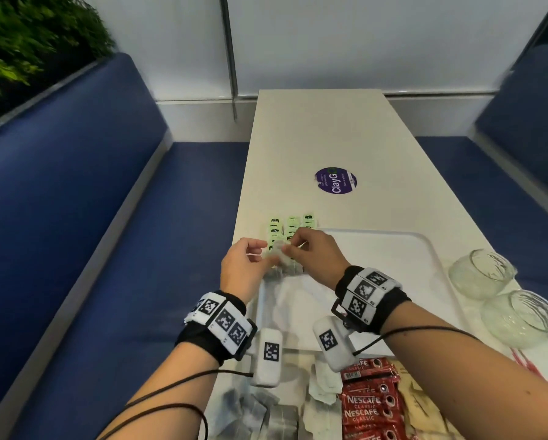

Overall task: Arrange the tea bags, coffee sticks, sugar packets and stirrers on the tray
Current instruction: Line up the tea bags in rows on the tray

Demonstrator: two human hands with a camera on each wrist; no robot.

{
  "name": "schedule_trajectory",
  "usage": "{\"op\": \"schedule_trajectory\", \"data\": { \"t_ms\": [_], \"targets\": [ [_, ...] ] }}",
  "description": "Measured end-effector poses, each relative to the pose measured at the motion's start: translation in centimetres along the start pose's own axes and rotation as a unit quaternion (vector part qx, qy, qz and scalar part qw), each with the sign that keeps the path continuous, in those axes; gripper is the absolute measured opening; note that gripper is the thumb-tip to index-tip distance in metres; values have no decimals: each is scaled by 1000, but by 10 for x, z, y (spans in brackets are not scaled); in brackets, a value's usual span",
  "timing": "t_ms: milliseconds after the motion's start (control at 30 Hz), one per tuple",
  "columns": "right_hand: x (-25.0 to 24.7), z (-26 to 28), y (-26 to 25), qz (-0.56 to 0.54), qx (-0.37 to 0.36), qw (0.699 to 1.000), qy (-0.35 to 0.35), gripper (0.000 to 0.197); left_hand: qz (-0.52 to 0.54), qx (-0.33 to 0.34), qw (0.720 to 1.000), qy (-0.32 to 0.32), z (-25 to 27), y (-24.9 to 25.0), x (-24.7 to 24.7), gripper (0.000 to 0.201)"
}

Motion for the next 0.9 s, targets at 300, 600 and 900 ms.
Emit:
{"op": "schedule_trajectory", "data": {
  "t_ms": [300, 600, 900],
  "targets": [
    [-4, 26, -2, -22, 10, 1000, 0, 11, -45, 42, 998, -29, 14, 10, 23, 15],
    [-5, 35, 36, -9, 77, 994, -72, 8, -165, 1, 975, -146, 15, -14, 23, 8],
    [12, 8, 48, 98, 108, 989, -35, 14, -363, 4, 927, -98, -16, -14, 12, 25]
  ]
}}
Point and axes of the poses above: each hand's wrist, its own z-axis away from the middle knuckle, its own x-axis out of the palm, y = z × x, the point moved 1 cm from there along -z, towards the middle knuckle, and after that the axes turned 1 degree about -x, right-handed, at the moved point
